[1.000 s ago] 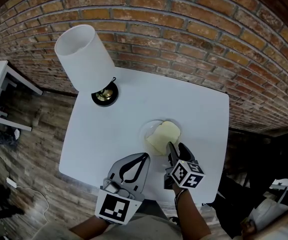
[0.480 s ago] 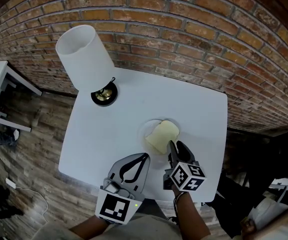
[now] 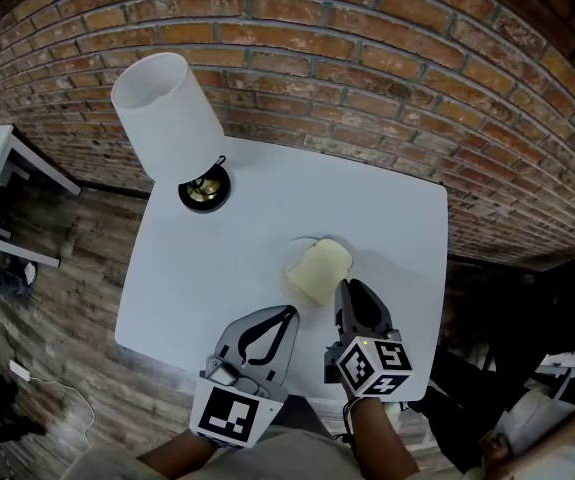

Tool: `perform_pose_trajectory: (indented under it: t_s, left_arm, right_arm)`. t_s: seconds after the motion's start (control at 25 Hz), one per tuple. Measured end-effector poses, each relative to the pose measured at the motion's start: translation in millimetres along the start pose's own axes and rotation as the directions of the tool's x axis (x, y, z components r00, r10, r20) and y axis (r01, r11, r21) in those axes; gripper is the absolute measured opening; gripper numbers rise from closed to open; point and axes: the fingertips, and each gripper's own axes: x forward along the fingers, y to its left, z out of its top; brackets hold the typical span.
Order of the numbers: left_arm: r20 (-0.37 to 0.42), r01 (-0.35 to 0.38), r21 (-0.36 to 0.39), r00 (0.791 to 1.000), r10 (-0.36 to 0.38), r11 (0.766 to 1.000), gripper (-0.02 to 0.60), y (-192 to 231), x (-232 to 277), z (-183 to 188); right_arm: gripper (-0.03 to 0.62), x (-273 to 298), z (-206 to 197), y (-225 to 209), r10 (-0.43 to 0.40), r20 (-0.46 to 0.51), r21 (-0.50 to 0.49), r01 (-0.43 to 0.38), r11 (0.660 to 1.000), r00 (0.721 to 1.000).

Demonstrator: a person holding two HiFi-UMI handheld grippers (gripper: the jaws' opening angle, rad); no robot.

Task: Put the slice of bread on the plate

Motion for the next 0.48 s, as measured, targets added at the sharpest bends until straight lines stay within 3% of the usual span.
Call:
perform_pose_trajectory:
  t_s: [0.48]
  left_arm:
    - [0.023,0.009,0.019,1.0,-0.01,1.0,0.009,-15.5,-6.3,5.3]
  right_arm:
    - [0.051,-34.6,25.4,22.2,0.045,0.085,-0.102,-0.037,0.994,0.995]
